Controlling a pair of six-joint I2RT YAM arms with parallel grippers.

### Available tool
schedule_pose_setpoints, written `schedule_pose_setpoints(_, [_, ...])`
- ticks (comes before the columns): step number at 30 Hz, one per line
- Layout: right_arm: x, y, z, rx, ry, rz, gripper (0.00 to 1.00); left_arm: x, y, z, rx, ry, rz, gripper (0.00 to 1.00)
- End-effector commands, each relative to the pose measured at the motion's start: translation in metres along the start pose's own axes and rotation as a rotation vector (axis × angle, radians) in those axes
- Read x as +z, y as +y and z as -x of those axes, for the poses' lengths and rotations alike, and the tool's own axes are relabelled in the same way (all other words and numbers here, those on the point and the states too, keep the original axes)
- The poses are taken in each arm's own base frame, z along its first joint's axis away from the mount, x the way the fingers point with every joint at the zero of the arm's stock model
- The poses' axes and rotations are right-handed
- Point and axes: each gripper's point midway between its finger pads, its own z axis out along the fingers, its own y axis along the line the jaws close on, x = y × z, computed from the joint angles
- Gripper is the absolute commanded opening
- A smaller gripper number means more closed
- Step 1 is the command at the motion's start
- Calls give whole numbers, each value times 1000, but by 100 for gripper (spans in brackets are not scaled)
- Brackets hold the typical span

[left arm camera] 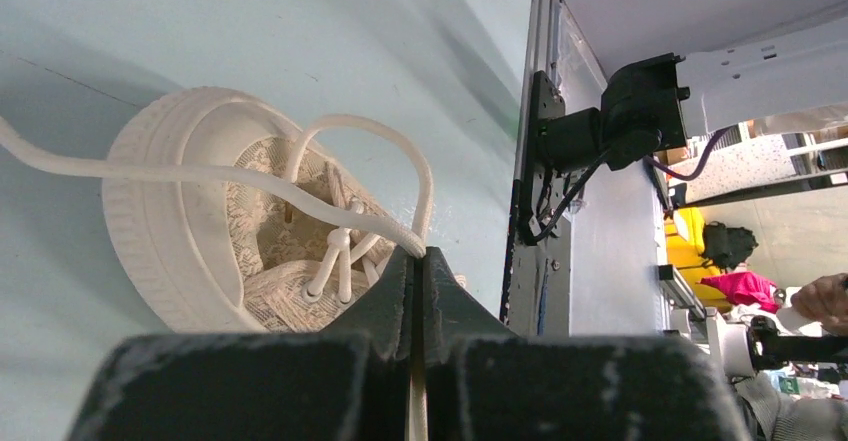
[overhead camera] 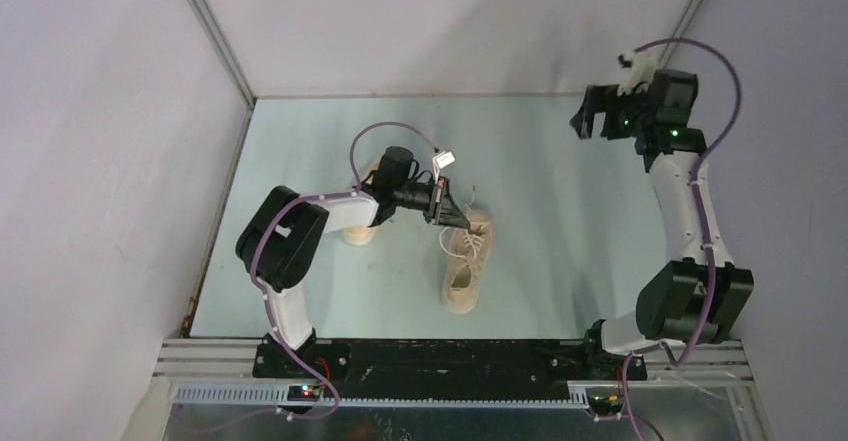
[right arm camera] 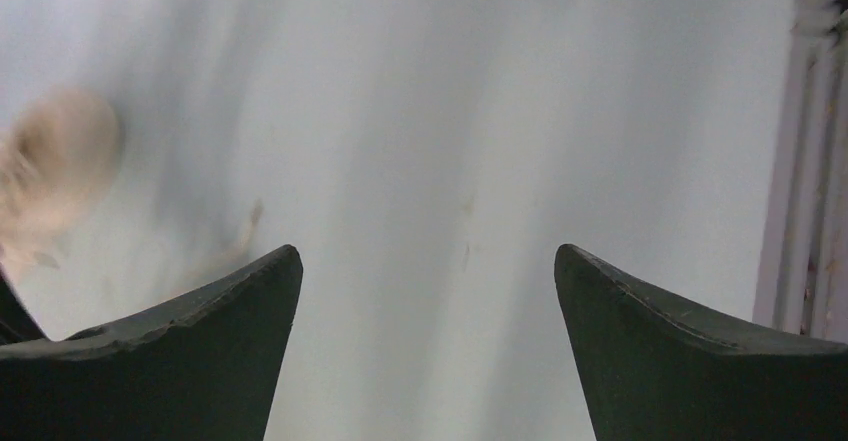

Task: Tie the shoes
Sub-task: Cross the shoelace with the shoelace.

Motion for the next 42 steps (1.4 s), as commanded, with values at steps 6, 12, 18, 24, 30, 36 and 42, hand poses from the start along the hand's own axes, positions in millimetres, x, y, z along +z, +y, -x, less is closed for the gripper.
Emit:
schedule_pose_setpoints(6, [10,35,22,55,-133,363,66,-6,7,9,23,-33,81,0])
schedule_pose_setpoints(12, [40,132,-101,-218,157,521,70,-23,14,17,49,-79,157,0])
schedule_pose_setpoints(18, [61,175,-142,-265,260,596,65,-47,33,22,31,-145,264,0])
schedule_pose_setpoints(24, [71,205,-168,-369,316,625,61,-51,38,19,16,-150,285,0])
schedule_pose_setpoints(30, [82,212,-182,-441,338,606,55,-54,45,19,-2,-154,333,0])
schedule_pose_setpoints(36, [93,213,-184,-478,347,558,46,-56,44,19,3,-159,340,0])
schedule_pose_setpoints(42, [101,216,-178,-475,335,524,43,-56,44,18,1,-157,337,0])
